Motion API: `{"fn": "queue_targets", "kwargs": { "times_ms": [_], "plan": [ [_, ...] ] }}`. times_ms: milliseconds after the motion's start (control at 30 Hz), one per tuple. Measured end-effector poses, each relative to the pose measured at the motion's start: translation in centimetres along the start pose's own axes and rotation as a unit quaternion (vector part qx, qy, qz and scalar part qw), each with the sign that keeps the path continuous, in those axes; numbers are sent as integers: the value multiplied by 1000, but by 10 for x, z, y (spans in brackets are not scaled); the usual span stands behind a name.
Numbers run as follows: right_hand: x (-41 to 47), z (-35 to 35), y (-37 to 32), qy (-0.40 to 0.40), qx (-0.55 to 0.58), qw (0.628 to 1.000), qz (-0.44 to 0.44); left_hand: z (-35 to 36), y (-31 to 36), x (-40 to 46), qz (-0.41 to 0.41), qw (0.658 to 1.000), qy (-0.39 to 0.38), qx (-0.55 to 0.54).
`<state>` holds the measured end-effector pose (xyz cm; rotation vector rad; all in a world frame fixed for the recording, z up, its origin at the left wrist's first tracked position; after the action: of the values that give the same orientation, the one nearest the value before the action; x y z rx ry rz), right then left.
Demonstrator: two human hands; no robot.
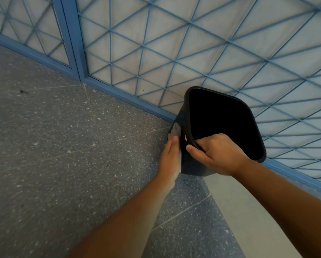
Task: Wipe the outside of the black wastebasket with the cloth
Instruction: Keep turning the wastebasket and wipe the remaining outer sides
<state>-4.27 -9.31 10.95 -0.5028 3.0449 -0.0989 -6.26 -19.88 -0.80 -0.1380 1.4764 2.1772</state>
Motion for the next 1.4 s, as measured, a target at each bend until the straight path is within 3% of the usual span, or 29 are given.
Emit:
{"fn": "queue_targets", "kwargs": {
  "times_ms": [233,400,533,667,800,933,1100,1233,1400],
  "plan": [
    [1,0,0,-10,4,1000,4,-6,-5,-4,-16,1000,-12,13],
    [3,0,0,-16,1,1000,-6,-1,12,-1,30,999,-42,2],
    [4,-2,0,-23,8,1000,-7,-1,12,13,-28,999,-7,21],
    [3,-1,1,-24,10,1000,-12,3,9,5,16,999,-27,-12],
    [4,-2,0,-21,7,1000,-13,5,13,12,-4,1000,10,-20],
    [3,0,1,-16,15,1000,-15,9,18,5,30,998,-14,-48],
    [4,-1,0,-13,13,1000,-16,3,19,11,5,1000,14,8],
    [2,0,0,-19,11,1000,-7,8,8,-10,46,999,-8,-11],
    [4,1,0,-9,18,1000,1,6,25,21,-11,1000,9,12]
  ]
}}
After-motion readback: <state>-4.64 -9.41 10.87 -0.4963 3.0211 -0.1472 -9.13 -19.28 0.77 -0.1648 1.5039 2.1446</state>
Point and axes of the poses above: each hand's wrist, its own x-axis towards the middle knuckle, its own z-axis out of the palm, y = z × x, the point moved 2 cm from there along x, towards the middle knuckle, and after that the axes turned 3 degrees about -z, right-handed, at the moved point
